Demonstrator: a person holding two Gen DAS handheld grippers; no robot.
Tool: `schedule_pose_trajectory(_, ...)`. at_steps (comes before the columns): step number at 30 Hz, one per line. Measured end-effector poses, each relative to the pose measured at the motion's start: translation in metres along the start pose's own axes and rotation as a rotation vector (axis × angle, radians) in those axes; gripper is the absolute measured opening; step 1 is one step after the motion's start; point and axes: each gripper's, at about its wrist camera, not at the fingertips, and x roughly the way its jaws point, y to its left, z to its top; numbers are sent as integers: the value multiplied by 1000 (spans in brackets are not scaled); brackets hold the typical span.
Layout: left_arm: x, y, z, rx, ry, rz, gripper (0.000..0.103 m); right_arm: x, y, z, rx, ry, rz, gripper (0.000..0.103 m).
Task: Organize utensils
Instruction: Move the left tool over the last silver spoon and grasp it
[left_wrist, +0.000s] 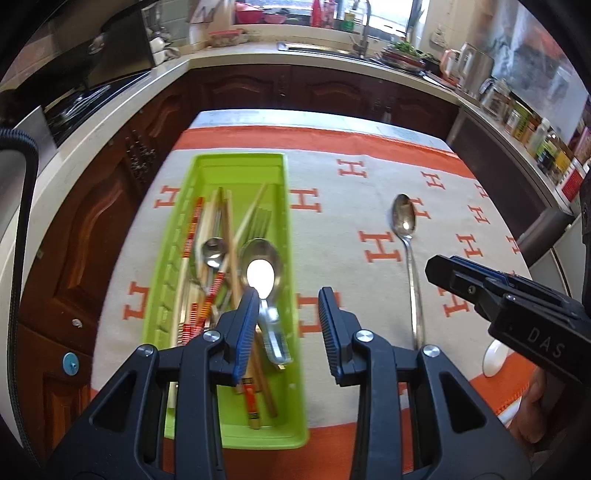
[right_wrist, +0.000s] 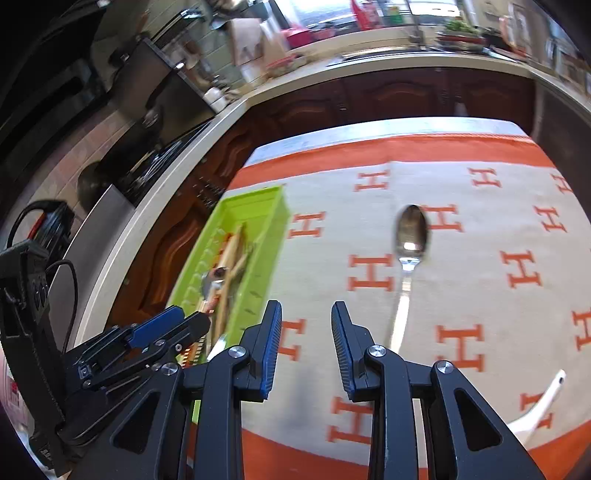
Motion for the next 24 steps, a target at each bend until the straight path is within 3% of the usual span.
schedule_pose_trajectory(7,26,-45,11,45,56,-58,30,-11,-59,-7,82,-11,-32,31)
schedule_pose_trajectory(15,73,-81,34,13,148,-164,30,-5,-112,-12,157,-6,-52,32)
schedule_pose_trajectory(24,125,-98,79,-45,146,-143,30,1,-155,-8,205,-12,-42,31)
